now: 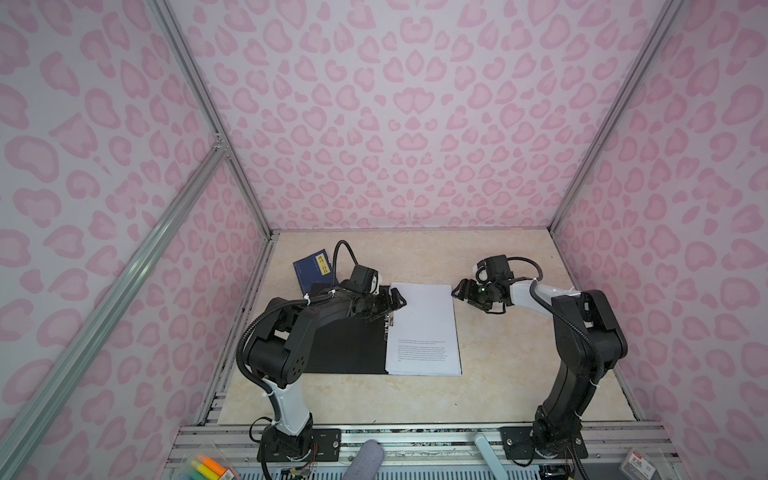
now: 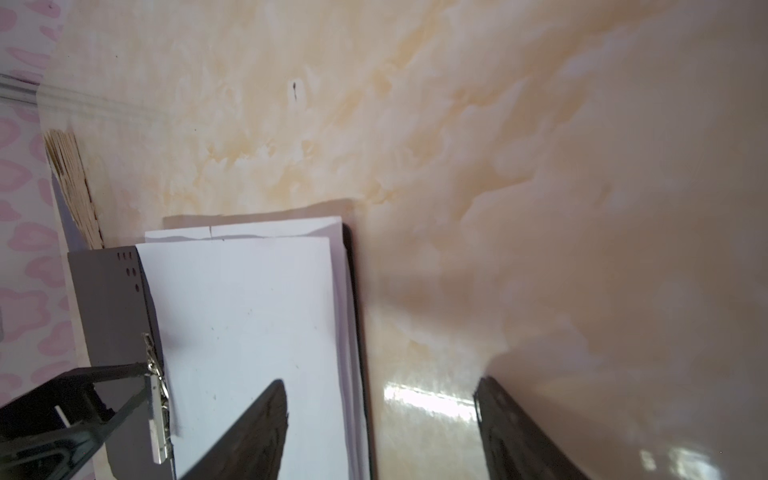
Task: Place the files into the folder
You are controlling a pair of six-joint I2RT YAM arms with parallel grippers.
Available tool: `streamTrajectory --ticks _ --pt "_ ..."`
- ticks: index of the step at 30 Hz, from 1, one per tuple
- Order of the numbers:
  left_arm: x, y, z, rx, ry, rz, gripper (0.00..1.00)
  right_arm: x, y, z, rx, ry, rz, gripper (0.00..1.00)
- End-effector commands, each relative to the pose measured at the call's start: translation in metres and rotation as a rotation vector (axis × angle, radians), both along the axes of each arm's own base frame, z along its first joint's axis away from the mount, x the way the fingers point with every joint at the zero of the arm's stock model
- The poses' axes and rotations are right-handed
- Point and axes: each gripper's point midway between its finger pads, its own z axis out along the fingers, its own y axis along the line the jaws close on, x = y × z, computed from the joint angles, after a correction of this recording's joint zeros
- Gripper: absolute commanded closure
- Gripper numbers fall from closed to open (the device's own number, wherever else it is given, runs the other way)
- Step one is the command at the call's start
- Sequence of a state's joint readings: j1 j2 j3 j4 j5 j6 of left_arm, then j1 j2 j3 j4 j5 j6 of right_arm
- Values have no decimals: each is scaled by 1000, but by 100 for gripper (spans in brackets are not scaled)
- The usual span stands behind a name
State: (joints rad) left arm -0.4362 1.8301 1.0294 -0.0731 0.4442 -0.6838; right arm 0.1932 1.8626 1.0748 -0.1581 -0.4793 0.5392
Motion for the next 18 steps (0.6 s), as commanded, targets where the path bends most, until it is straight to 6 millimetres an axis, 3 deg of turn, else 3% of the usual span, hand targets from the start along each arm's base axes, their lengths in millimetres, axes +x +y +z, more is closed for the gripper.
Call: streamTrajectory --ticks 1,18 --pt "-17 -6 -9 9 87 22 2 -4 -5 -7 -17 27 -21 27" --pt "-26 -6 -17 14 117 40 2 -1 17 3 -27 16 11 31"
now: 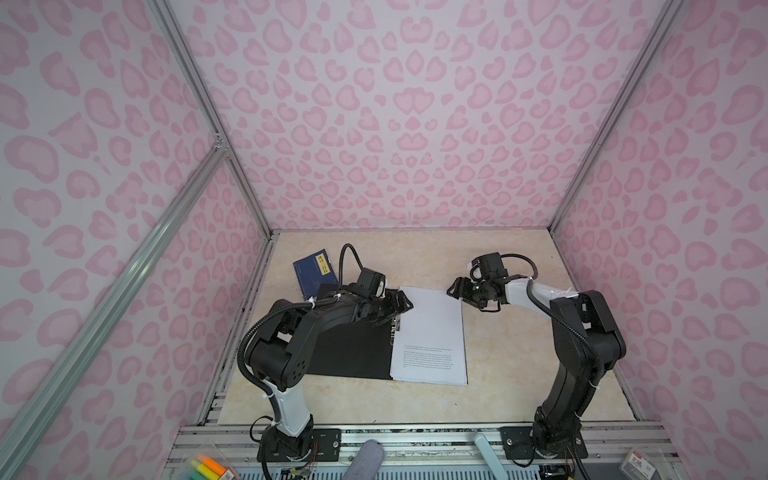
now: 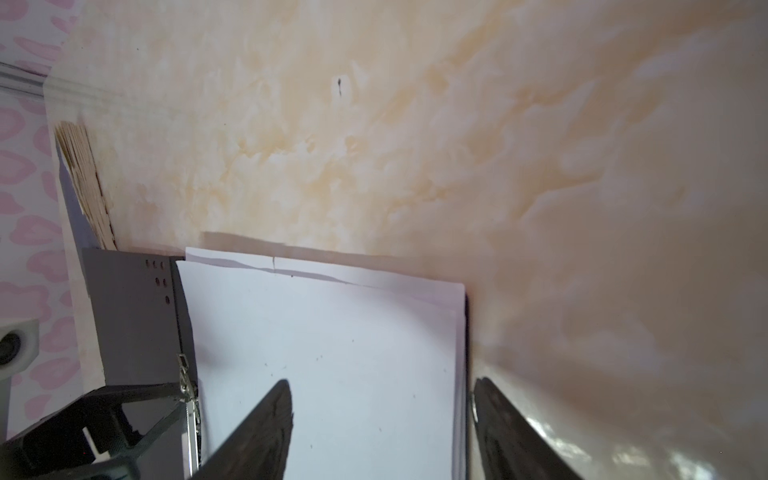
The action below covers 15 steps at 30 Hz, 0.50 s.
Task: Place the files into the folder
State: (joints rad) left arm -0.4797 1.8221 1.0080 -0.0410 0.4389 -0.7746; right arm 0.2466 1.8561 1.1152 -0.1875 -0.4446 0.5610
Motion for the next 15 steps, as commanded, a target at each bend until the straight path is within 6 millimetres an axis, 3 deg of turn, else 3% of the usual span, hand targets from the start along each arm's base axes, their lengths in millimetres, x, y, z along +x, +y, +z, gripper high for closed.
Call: streamTrajectory --ticks 1,15 --pt "-15 8 -16 44 79 13 2 -2 0 -8 -8 30 -4 31" --pt "-18 8 -21 34 90 13 2 1 14 -10 -6 40 15 32"
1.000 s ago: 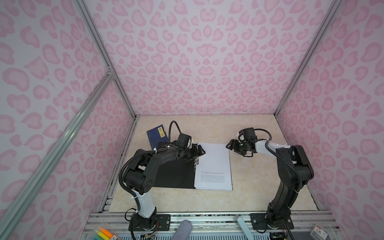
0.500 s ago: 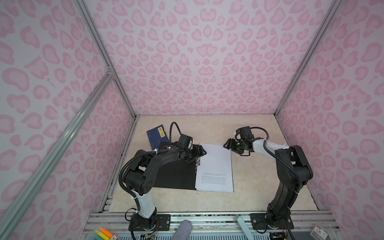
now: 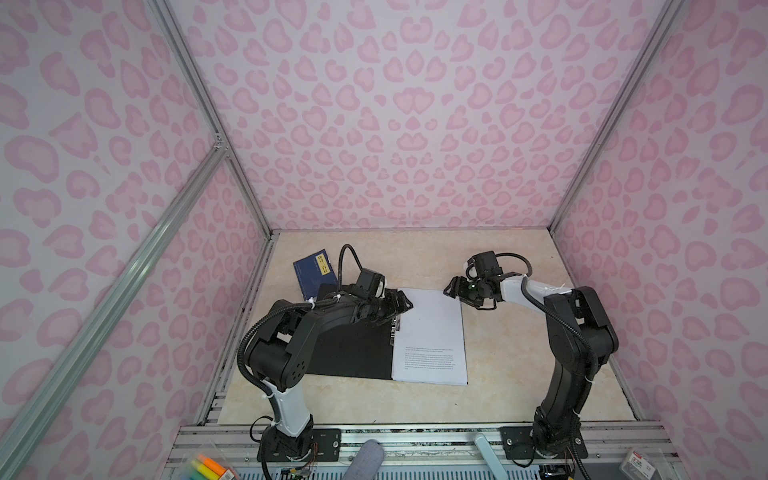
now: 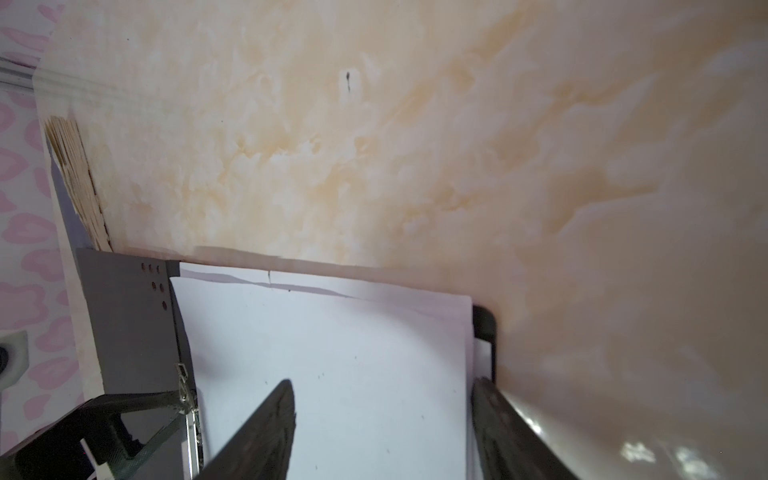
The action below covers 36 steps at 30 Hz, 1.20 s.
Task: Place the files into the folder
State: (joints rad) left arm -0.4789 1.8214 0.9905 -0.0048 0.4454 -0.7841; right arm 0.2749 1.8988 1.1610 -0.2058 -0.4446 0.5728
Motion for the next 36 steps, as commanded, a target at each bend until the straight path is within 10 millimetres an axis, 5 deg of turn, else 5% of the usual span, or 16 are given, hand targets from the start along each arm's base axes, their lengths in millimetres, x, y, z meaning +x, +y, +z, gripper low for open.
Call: streamTrajectory --ticks 1,13,20,28,36 --pt "-18 9 -20 49 99 9 2 -3 0 -6 -11 24 -6 32" --pt "-30 16 -18 58 96 1 2 -19 -28 4 -104 19 -77 30" --pt "-39 21 17 28 46 -44 2 -77 -28 3 -79 76 -38 27" --pt "-87 58 -6 101 112 -71 2 -147 -15 -13 -58 150 5 25" --pt "-129 55 -22 112 156 -148 2 -167 -12 -18 -44 187 19 25"
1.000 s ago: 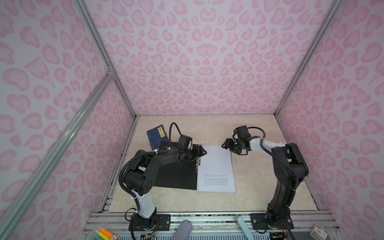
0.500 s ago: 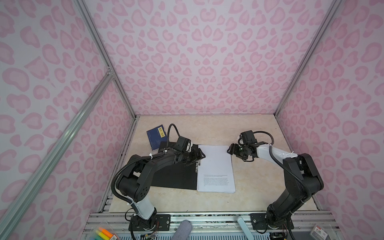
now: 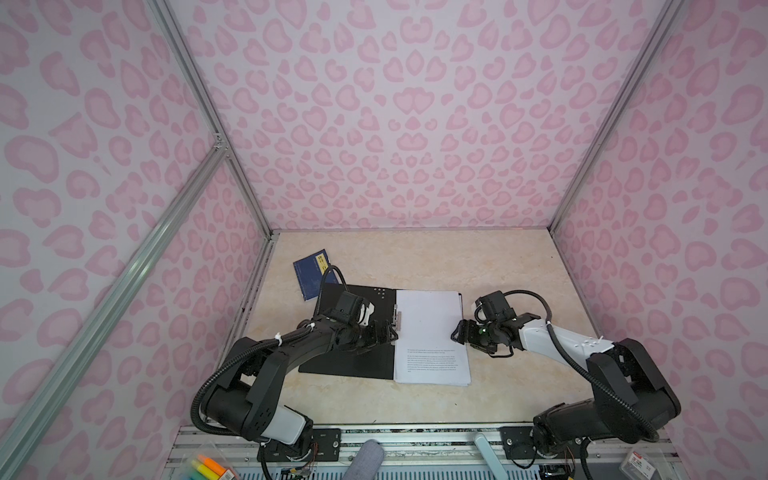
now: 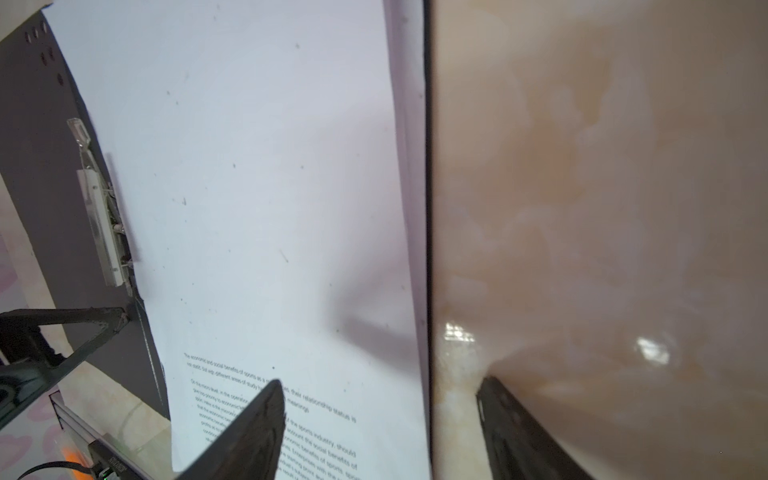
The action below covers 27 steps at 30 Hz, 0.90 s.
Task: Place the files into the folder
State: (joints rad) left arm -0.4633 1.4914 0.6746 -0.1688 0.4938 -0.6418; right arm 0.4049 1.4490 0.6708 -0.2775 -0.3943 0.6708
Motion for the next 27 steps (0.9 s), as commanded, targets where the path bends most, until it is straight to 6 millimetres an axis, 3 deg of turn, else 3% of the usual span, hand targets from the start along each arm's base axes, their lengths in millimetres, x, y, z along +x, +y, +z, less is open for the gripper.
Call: streamTrajectory --ticks 1,8,15,20,27 --pt "-30 1 -19 51 98 -40 2 -11 -1 -5 4 52 -5 25" --pt "-39 -32 -24 41 104 -86 2 5 -5 -2 16 49 -12 24" --pt "-35 -54 -24 38 101 -95 2 19 -27 0 -5 48 -51 25" --pt "-35 -53 -22 43 97 -86 2 10 -37 6 -39 46 -58 25" --pt "-38 -53 -29 46 110 -94 2 -10 -21 -2 -26 72 -38 25"
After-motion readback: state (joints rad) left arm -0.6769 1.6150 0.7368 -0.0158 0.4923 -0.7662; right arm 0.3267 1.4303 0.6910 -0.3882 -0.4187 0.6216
